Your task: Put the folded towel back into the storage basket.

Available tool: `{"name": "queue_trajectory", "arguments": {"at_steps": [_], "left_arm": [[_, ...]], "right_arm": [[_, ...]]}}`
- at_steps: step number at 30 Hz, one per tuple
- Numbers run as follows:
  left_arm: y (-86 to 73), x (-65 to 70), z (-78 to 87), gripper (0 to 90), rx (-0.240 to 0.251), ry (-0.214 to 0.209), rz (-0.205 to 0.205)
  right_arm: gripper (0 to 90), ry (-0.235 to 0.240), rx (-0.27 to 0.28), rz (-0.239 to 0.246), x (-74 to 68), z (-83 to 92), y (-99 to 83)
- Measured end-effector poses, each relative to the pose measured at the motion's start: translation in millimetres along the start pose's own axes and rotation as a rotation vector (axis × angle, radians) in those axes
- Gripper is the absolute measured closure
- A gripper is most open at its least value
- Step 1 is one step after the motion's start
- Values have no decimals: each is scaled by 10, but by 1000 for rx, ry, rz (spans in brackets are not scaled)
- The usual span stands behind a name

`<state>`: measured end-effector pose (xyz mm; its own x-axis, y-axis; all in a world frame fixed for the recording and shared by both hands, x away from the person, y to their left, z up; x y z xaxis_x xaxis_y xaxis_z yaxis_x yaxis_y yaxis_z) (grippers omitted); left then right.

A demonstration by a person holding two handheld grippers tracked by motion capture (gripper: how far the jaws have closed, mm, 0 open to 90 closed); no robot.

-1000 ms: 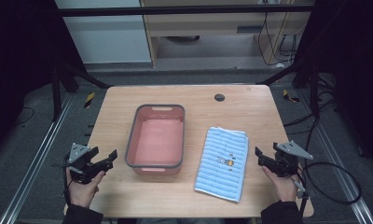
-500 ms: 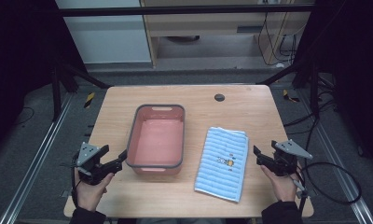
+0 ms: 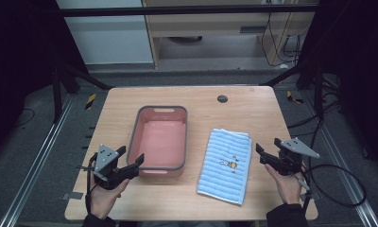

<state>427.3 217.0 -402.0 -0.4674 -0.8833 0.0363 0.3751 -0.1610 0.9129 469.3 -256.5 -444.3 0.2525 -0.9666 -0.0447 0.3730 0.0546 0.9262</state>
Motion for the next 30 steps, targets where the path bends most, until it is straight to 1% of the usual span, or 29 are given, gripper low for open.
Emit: {"name": "queue_trajectory", "arguments": {"at_steps": [3,4,5,6,7,8,9,10,11,12,15,18,20,21,26,27,28,30], "left_arm": [[22,64,-24,280,3,-13,-6],[37,141,-63,281,0,-26,-18],[42,181,-84,281,-2,-34,-22],[42,181,-84,281,-2,-34,-22],[47,222,-107,281,-3,-41,-25],[50,273,-135,284,-5,-50,-29],[54,340,-172,285,-13,-63,-40],[57,378,-192,286,-14,-69,-45],[57,378,-192,291,-14,-69,-45],[60,452,-228,294,-13,-76,-55],[66,549,-280,300,-20,-96,-62],[71,635,-323,307,-26,-113,-66],[73,661,-335,308,-27,-118,-68],[74,710,-360,313,-31,-129,-69],[62,799,-412,321,-38,-142,-77],[63,849,-438,324,-39,-148,-85],[64,870,-449,325,-43,-152,-90],[67,912,-468,330,-40,-160,-88]], "right_arm": [[252,0,5,-5,2,-1,31],[253,1,9,-2,5,-5,70],[253,1,11,-1,5,-7,83],[253,2,11,3,7,-8,101],[253,2,11,3,7,-8,101],[254,-2,17,8,7,-13,144],[254,-3,18,9,7,-15,160],[252,-1,18,10,5,-19,181],[251,-4,15,14,5,-23,201],[253,-5,16,20,7,-26,222],[257,-6,13,23,14,-40,271],[260,-3,3,26,10,-66,299],[260,-5,-3,32,12,-76,304],[261,-7,-6,33,13,-102,312],[269,3,-11,20,18,-145,317],[269,6,-20,18,25,-167,318],[269,6,-24,16,27,-175,320],[269,2,-28,20,30,-193,334]]}}
Point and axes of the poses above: each handheld gripper's, and its own axes: z roughly backward along the jaws, y roughly out of its top, x roughly to its right, the point moved 3 cm from there along -z, roughly forward along the jaws, and after that the axes turned 2 degrees about -y, right-handed, at the moved point
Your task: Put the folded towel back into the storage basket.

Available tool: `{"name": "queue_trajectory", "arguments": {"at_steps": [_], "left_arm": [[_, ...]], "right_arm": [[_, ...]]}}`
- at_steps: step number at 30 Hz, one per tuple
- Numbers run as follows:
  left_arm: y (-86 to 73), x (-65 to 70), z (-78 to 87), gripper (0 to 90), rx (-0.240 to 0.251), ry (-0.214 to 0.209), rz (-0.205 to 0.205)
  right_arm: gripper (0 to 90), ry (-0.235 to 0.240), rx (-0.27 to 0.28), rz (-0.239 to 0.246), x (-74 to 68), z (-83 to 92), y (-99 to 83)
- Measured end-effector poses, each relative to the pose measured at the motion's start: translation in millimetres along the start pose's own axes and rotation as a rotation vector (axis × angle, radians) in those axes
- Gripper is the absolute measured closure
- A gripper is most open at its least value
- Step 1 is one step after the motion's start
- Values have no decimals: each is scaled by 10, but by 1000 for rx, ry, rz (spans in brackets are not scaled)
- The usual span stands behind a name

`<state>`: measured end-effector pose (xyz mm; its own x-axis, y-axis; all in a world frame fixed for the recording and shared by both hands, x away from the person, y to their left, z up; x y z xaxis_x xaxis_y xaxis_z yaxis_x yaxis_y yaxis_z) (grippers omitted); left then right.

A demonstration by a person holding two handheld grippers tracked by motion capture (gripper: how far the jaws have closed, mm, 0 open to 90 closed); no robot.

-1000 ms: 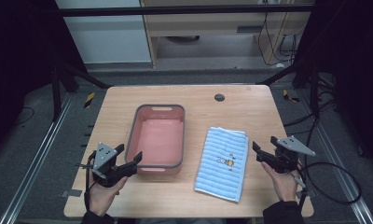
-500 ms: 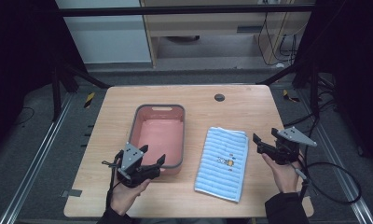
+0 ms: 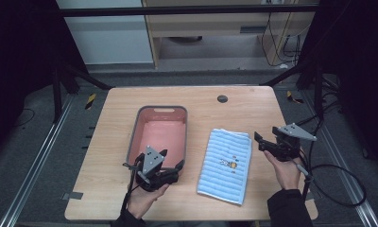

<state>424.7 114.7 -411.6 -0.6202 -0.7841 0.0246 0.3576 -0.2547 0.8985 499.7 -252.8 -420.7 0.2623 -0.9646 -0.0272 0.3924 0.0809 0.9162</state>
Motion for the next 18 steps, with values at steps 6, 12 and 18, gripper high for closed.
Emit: {"name": "queue_trajectory", "arguments": {"at_steps": [6,12,18], "left_arm": [[0,93,-71,344,-7,-14,-12],[-11,225,-154,362,-10,-41,-11],[-43,320,-226,378,-25,-50,-22]], "right_arm": [[273,7,-9,9,-15,-58,49],[302,11,-34,30,-42,-128,83],[334,12,-61,37,-42,-215,79]]}}
Point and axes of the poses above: each handheld gripper's, and its own axes: z roughly backward along the jaws, y roughly out of its top, x roughly to its right, the point moved 3 cm from there along -z, roughly forward along the jaws, and after that the axes turned 2 degrees about -y, right-handed, at the moved point
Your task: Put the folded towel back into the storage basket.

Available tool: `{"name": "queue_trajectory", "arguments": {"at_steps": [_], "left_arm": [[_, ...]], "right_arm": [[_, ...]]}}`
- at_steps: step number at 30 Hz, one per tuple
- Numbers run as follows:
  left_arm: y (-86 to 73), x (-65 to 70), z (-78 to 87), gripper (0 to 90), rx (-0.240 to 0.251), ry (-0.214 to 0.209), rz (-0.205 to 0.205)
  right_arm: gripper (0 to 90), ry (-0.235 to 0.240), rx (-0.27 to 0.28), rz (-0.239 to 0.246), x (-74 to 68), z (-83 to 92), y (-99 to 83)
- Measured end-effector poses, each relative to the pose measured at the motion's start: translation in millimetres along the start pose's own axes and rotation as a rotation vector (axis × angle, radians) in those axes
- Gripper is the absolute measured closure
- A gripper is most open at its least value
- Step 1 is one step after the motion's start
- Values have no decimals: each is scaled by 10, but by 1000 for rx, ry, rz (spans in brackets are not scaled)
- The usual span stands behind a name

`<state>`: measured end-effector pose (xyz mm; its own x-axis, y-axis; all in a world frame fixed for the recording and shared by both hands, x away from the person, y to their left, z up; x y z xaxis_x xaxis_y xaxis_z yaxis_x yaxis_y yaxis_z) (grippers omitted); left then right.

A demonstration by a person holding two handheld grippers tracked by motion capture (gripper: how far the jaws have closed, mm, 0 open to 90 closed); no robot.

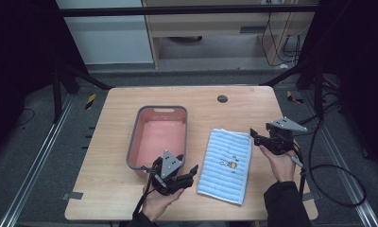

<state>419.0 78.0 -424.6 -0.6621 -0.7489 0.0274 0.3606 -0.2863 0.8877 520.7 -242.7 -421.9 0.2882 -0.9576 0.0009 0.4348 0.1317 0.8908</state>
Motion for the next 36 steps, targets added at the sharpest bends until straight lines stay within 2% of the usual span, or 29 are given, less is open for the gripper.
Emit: {"name": "queue_trajectory", "arguments": {"at_steps": [5,14,18,20,24,26,28,29,36], "left_arm": [[-65,97,-111,391,-24,-15,-3],[-215,173,-251,435,-60,-33,2],[-281,181,-309,451,-77,-38,11],[-344,194,-353,462,-86,-31,-6],[-410,208,-401,469,-99,-30,-14],[-473,209,-450,489,-117,-27,-5],[-494,210,-472,501,-120,-27,-2],[-534,215,-511,503,-137,-26,0],[-655,188,-624,539,-184,-12,11]], "right_arm": [[362,-7,-27,11,2,-105,-35],[396,-16,-83,49,-37,-315,-130],[406,9,-87,29,-57,-375,-164],[409,-2,-105,36,-55,-418,-218],[413,-5,-124,40,-40,-451,-283],[422,-10,-147,50,-26,-486,-334],[428,-7,-154,54,-31,-511,-345],[431,-6,-153,58,-33,-527,-350],[459,11,-195,48,-61,-636,-428]]}}
Point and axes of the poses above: each handheld gripper's, and its own axes: z roughly backward along the jaws, y roughly out of its top, x roughly to its right, the point moved 3 cm from there along -z, roughly forward along the jaws, and after that the axes turned 2 degrees about -y, right-handed, at the moved point
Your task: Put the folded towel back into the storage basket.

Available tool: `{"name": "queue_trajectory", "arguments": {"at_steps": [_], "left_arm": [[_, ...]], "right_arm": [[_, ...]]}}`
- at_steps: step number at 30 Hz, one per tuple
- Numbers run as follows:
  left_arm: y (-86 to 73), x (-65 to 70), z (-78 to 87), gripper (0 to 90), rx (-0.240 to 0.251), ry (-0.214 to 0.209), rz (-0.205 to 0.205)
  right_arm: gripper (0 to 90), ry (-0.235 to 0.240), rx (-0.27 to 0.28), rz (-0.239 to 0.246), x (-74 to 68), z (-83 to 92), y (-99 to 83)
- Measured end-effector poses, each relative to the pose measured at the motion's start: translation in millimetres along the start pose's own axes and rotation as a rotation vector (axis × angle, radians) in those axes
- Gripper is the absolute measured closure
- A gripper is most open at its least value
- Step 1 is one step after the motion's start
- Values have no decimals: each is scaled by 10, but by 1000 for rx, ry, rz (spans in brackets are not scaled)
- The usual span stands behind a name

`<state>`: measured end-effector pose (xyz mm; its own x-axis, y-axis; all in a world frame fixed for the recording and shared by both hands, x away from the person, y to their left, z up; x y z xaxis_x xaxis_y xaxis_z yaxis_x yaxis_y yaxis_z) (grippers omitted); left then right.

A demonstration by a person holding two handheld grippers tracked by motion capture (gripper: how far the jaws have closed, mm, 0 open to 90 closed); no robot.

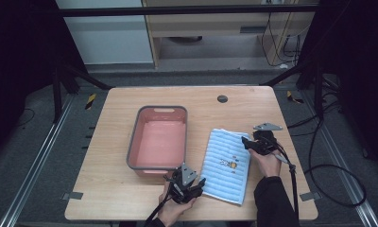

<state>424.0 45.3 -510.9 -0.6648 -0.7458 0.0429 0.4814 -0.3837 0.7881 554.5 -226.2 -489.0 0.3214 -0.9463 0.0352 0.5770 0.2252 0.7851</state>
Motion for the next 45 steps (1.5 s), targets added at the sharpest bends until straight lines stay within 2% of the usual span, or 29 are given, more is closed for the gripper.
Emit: {"name": "queue_trajectory", "arguments": {"at_steps": [3,6,12,16,21,25,29,30,31,35,37,41,42,44,45], "left_arm": [[-22,-10,-31,543,-17,0,10],[-42,-17,-70,559,-30,-4,23],[-55,-6,-112,601,-44,-16,26],[-48,20,-120,635,-49,-11,15],[-45,48,-130,708,-56,-16,10],[-27,75,-139,762,-69,-12,3],[-24,98,-141,810,-75,-6,-12],[-13,109,-151,836,-78,-1,-9],[-8,112,-155,845,-79,1,-7],[0,106,-156,869,-87,3,-9],[-10,95,-151,878,-76,-3,-5],[-20,75,-134,882,-52,-21,9],[-9,67,-105,884,-44,-27,5],[2,66,-88,884,-43,-34,1],[26,64,-49,885,-33,-38,-4]], "right_arm": [[467,2,-5,0,-8,-32,-10],[476,2,-35,0,-23,-108,-50],[495,11,-55,-5,-34,-182,-87],[503,7,-76,-7,-19,-204,-113],[528,23,-77,-41,9,-225,-201],[563,25,-80,-38,-1,-236,-211],[626,42,-68,-61,-6,-246,-233],[678,67,-53,-70,-11,-240,-251],[704,72,-51,-74,-14,-239,-254],[786,103,-60,-102,-20,-234,-252],[799,104,-55,-112,-25,-227,-251],[807,102,-37,-97,-37,-193,-237],[809,108,-8,-93,-35,-139,-195],[809,110,4,-90,-32,-116,-178],[809,122,30,-92,-44,-52,-129]]}}
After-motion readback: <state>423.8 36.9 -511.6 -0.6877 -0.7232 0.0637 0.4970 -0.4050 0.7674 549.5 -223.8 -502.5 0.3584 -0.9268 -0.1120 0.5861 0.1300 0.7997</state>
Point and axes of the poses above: each handheld gripper's, and its own axes: z roughly backward along the jaws, y roughly out of its top, x roughly to its right, the point moved 3 cm from there along -z, roughly forward along the jaws, and after that the axes turned 2 degrees about -y, right-handed, at the moved point
